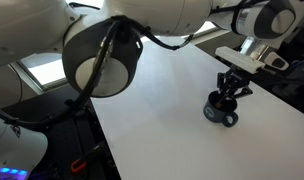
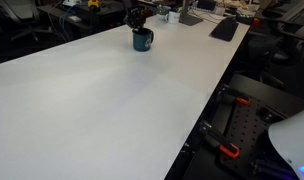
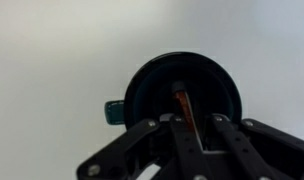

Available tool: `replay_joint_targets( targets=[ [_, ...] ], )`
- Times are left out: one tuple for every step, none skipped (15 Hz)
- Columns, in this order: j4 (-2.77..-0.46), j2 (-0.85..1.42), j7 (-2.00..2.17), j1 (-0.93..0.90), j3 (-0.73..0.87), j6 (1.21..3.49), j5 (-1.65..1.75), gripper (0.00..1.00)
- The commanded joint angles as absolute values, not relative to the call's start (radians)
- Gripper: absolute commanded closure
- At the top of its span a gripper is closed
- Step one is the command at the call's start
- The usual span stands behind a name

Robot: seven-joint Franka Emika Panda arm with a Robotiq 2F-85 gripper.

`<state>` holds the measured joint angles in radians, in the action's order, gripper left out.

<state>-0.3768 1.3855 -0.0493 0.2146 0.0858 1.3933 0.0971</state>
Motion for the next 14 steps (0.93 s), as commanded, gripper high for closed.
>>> replay_joint_targets(
  targets=[
    [-0.383,1.321,-0.013,0.231,0.071,1.378,0.068,0.96],
    [-0.347,1.329,-0.006,0.235,0.073,1.361,0.057,0.96],
    [-0.376,1.303,-0.002,0.24,0.072,1.371,0.051,0.96],
    [-0.373,1.297,-0.001,0.244,0.071,1.372,0.045,0.96],
    [-0.375,1.29,0.001,0.247,0.072,1.374,0.04,0.96],
    [-0.377,1.285,0.003,0.25,0.072,1.376,0.035,0.96],
    [-0.378,1.28,0.003,0.252,0.071,1.378,0.031,0.96],
    [-0.379,1.278,0.004,0.251,0.071,1.378,0.03,0.96],
    [-0.38,1.277,0.004,0.248,0.072,1.38,0.03,0.96],
    [-0.381,1.278,0.002,0.242,0.072,1.38,0.031,0.96],
    [-0.381,1.282,-0.007,0.233,0.073,1.385,0.036,0.96],
    [-0.381,1.286,-0.014,0.22,0.074,1.389,0.043,0.96],
    [-0.382,1.288,-0.02,0.21,0.073,1.39,0.046,0.96],
    [-0.383,1.292,-0.029,0.195,0.074,1.394,0.052,0.96]
  ],
)
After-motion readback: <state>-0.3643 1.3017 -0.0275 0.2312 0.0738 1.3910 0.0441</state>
